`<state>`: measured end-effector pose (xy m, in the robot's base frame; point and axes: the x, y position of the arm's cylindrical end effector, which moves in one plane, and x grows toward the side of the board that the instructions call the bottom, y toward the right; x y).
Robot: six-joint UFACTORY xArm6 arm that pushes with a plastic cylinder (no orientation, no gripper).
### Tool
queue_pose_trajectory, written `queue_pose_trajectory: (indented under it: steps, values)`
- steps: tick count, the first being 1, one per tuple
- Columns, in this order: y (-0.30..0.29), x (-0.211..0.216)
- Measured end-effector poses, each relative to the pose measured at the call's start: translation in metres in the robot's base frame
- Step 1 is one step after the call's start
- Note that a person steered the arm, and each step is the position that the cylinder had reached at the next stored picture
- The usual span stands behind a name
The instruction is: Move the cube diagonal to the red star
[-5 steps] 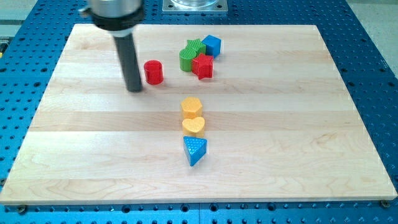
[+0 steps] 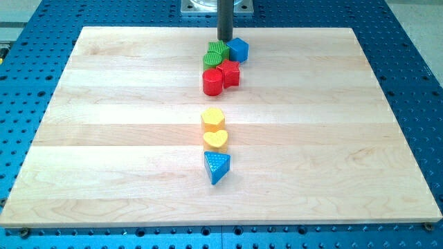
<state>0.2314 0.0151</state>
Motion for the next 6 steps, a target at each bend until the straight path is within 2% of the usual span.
queue_pose_trajectory:
  steps: [1, 2, 3, 4, 5, 6]
  values:
    - [0.035, 0.059]
    - [0.060, 0.139]
    - [0.093, 0.132]
    - [0.156, 0.138]
    - [0.155, 0.149]
    - [0.063, 0.176]
